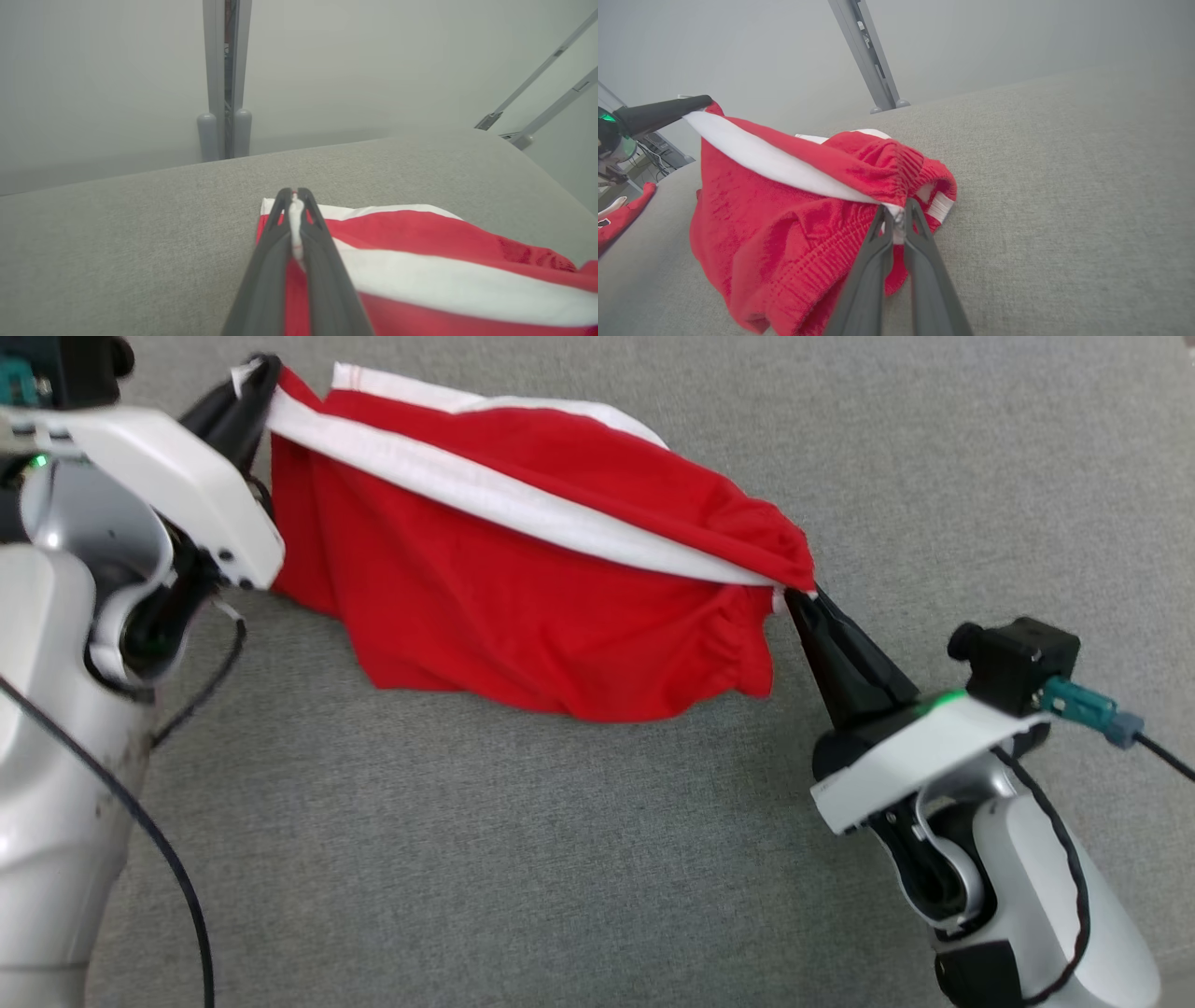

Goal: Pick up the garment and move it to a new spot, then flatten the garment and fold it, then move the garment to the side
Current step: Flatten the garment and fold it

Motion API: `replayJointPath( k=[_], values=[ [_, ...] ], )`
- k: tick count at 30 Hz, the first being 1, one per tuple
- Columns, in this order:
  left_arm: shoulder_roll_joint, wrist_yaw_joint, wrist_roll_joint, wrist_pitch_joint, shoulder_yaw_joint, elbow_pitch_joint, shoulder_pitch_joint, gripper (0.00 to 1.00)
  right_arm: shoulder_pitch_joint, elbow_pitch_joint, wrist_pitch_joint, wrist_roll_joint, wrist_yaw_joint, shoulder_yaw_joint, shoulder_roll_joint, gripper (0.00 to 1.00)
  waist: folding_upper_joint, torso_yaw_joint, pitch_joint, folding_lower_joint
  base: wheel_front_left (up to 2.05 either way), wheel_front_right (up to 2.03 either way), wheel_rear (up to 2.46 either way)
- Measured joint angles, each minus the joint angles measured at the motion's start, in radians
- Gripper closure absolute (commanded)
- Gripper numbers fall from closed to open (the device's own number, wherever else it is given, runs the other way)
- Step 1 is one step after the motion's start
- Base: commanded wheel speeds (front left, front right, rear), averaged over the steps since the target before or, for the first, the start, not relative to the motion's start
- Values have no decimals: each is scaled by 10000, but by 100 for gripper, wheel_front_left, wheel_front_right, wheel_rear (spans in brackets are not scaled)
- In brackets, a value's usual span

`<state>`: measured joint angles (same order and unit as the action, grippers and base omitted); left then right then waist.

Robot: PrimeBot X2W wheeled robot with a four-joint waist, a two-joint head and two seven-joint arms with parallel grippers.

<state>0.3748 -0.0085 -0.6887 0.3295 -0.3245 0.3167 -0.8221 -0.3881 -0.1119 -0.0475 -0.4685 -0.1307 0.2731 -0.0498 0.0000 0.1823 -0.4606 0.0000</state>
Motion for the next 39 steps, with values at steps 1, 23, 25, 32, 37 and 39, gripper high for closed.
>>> replayJointPath(
  k=[1,23,25,32,37,39],
  values=[
    [-35,-73,0,125,-48,405,-341,100,-199,-109,65,-127,0,82,6,100,0,53,-115,0,0,0,0],
    [-709,-943,-148,-842,-178,6055,-3710,0,-2787,-2625,1356,-1198,0,1538,21,0,0,799,-1099,0,0,0,0],
    [-727,-966,-161,-1540,-125,6023,-3709,0,-2651,-2587,1590,-1076,0,1434,-13,0,0,709,-1046,0,0,0,0],
    [-568,-851,347,-4146,-151,5227,-2829,0,-1448,-2034,2539,-217,0,642,-186,0,0,341,-663,0,0,0,0],
    [-353,-136,826,-5377,-198,3847,-1519,0,-738,-1371,2895,585,0,-201,-150,0,0,24,-341,0,0,0,0],
    [-257,311,1104,-5613,-203,2997,-828,0,-555,-1112,2968,997,0,-589,-111,0,0,-97,-210,0,0,0,0]
  ],
)
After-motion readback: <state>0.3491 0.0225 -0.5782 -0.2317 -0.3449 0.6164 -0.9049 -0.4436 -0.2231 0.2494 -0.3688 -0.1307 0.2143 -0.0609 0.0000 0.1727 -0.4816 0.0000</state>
